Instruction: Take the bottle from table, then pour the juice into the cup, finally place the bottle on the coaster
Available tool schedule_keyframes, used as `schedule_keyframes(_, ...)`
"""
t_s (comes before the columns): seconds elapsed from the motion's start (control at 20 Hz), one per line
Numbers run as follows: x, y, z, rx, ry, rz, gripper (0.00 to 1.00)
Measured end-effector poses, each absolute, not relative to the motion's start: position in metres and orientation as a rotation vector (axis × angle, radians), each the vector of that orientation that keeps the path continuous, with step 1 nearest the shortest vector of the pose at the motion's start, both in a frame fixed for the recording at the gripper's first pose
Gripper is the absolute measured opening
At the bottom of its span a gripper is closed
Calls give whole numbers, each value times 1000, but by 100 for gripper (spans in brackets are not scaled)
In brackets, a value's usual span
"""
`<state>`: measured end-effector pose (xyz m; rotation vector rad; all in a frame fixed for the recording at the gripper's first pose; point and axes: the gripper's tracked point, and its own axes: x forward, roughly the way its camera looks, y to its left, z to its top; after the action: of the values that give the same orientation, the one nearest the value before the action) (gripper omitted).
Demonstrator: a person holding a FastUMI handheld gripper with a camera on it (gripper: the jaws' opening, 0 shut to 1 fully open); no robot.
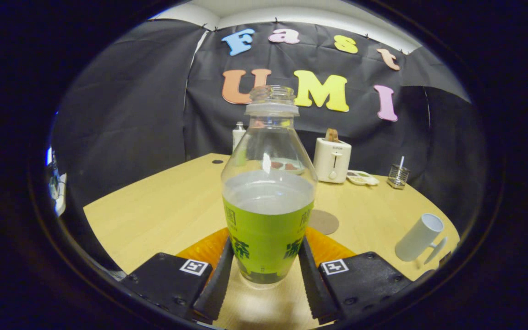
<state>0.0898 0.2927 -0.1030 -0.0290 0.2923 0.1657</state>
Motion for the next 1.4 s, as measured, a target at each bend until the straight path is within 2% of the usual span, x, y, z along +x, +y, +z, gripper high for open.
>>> schedule_keyframes(0.3, 72, 287, -40, 206, 91, 177, 75)
schedule_keyframes(0.5, 68, 277, -18, 425, 43, 212, 75)
schedule_keyframes(0.85, 94, 253, -22, 726, 83, 233, 74)
schedule_keyframes(1.05, 112, 242, -30, 865, 125, 199, 74)
schedule_keyframes(1.4, 129, 207, -28, 1161, 92, 177, 74)
